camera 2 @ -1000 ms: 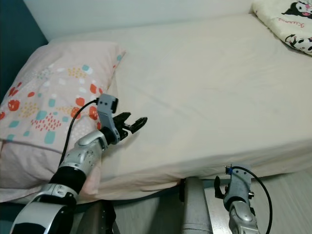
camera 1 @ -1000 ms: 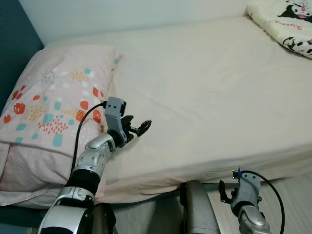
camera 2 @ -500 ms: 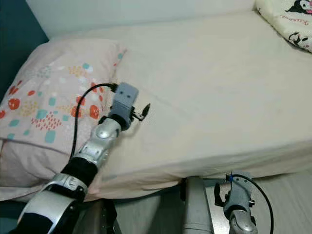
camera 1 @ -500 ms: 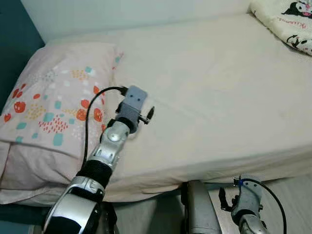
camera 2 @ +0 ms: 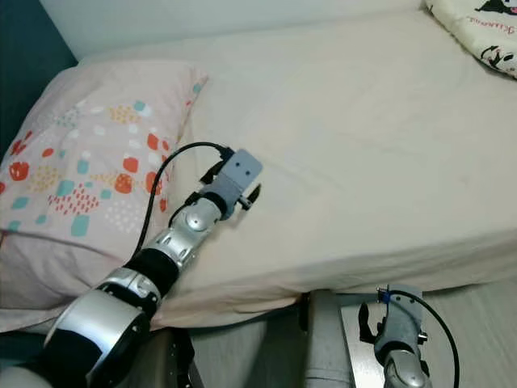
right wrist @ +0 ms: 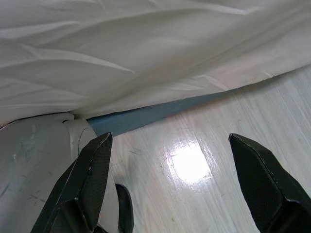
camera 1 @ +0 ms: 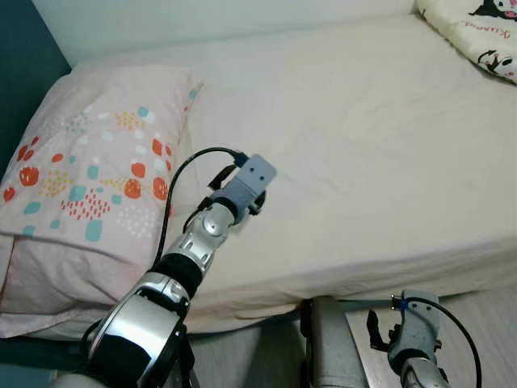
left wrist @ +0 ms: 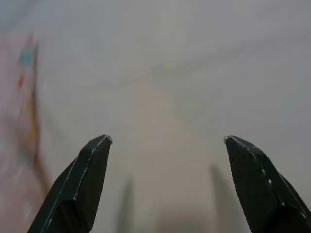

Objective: Clean up the room

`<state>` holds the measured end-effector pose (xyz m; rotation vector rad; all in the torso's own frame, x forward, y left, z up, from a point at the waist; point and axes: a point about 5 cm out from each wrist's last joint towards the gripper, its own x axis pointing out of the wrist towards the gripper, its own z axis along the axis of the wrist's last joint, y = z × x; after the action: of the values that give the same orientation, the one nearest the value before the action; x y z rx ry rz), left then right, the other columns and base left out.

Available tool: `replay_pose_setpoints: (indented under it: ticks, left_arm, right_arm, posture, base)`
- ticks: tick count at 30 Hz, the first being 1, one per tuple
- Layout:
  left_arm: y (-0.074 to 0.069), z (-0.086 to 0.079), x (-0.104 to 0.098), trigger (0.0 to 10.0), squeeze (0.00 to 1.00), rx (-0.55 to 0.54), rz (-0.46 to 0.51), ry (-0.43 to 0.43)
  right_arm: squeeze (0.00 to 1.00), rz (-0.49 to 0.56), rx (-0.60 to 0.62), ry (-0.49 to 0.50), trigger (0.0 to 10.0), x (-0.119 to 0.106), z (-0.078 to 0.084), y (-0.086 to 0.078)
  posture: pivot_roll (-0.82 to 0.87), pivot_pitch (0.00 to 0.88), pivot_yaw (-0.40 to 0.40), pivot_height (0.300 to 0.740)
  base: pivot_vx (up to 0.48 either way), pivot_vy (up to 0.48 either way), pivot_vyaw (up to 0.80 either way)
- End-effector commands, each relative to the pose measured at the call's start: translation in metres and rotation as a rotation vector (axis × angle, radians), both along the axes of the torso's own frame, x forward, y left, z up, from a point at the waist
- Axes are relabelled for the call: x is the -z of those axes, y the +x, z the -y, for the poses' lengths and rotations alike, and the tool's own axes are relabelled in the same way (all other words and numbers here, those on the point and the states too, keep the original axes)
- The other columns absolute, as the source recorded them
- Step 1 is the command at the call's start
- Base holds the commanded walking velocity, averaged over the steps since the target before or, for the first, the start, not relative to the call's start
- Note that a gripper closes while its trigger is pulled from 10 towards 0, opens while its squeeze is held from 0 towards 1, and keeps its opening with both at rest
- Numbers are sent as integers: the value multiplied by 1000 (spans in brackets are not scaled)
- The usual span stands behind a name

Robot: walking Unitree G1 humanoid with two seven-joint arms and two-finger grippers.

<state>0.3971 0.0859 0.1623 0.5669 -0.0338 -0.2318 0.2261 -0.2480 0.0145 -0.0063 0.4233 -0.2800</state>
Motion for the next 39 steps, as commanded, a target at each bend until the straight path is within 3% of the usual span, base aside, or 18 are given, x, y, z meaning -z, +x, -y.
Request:
replay_pose_setpoints:
  ticks: [1, 3, 4, 8, 11, 13, 19, 26, 28, 29, 31, 32, 33, 34, 35, 37, 38, 39]
  left_arm:
    - [3, -33, 8, 10000, 0, -137, -48, 39]
    - [4, -61, 12, 10000, 0, -229, -85, 101]
    - [4, -61, 12, 10000, 0, -229, -85, 101]
    - [-8, -127, 26, 10000, 0, -404, -152, 180]
    - [-13, -153, 23, 10000, 0, -482, -140, 225]
    - [-20, -191, 12, 10000, 0, -605, -115, 303]
    - [-27, -212, 5, 10000, 0, -680, -92, 315]
    - [-30, -217, 7, 10000, 0, -715, -85, 270]
    - [-25, -198, 17, 10000, 0, -637, -116, 117]
    - [-25, -198, 17, 10000, 0, -637, -116, 117]
    - [-21, -163, 36, 10000, 0, -456, -213, -38]
    - [-21, -163, 36, 10000, 0, -456, -213, -38]
    - [-25, -132, 57, 10000, 0, -210, -332, -36]
    - [-25, -132, 57, 10000, 0, -210, -332, -36]
    - [-31, -120, 68, 10000, 0, -84, -393, 22]
    - [-35, -114, 75, 10000, 0, -10, -430, 66]
    - [-49, -119, 92, 10000, 0, 107, -549, 179]
    - [-49, -119, 92, 10000, 0, 107, -549, 179]
  right_arm:
    - [0, -37, 9, 10, 10000, 7, -2, -8]
    - [0, -32, 11, 10, 10000, 5, -2, -8]
    - [0, -32, 11, 10, 10000, 5, -2, -8]
    - [0, -24, 20, 5, 10000, 1, 2, -9]
    - [0, -22, 23, 4, 10000, 0, 3, -9]
    - [0, -18, 25, 3, 10000, -2, 4, -8]
    - [0, -13, 24, 3, 10000, -4, 4, -5]
    - [0, -4, 17, 7, 10000, -5, 1, 2]
    - [0, 11, 11, 9, 10000, -9, 1, 12]
    - [0, 11, 11, 9, 10000, -9, 1, 12]
    - [0, 20, 15, 9, 10000, -11, 4, 21]
    - [0, 20, 15, 9, 10000, -11, 4, 21]
    - [0, 30, 18, 6, 10000, -14, 6, 30]
    - [0, 30, 18, 6, 10000, -14, 6, 30]
    - [0, 34, 18, 3, 10000, -16, 8, 34]
    - [0, 36, 19, 2, 10000, -17, 8, 37]
    - [0, 42, 20, -2, 10000, -19, 10, 43]
    - [0, 42, 20, -2, 10000, -19, 10, 43]
  posture:
    - [-186, 340, 91, 541]
    - [-187, 342, 91, 541]
    - [-187, 342, 91, 541]
    - [-187, 347, 94, 541]
    - [-189, 350, 94, 541]
    - [-189, 350, 91, 541]
    - [-175, 343, 88, 541]
    - [-172, 317, 86, 541]
    - [-168, 281, 87, 541]
    - [-168, 281, 87, 541]
    - [-165, 240, 88, 541]
    - [-165, 240, 88, 541]
    - [-160, 204, 87, 541]
    - [-160, 204, 87, 541]
    - [-158, 199, 86, 541]
    - [-158, 199, 86, 541]
    - [-141, 150, 84, 541]
    - [-141, 150, 84, 541]
  base:
    - [0, 0, 0]
    - [0, 0, 0]
    - [0, 0, 0]
    - [0, 0, 0]
    - [0, 0, 0]
    - [0, 0, 0]
    - [0, 0, 0]
    - [0, 0, 0]
    - [0, 0, 0]
    - [0, 0, 0]
    - [0, 0, 0]
    - [0, 0, 0]
    - [0, 0, 0]
    - [0, 0, 0]
    - [0, 0, 0]
    - [0, 0, 0]
    - [0, 0, 0]
    - [0, 0, 0]
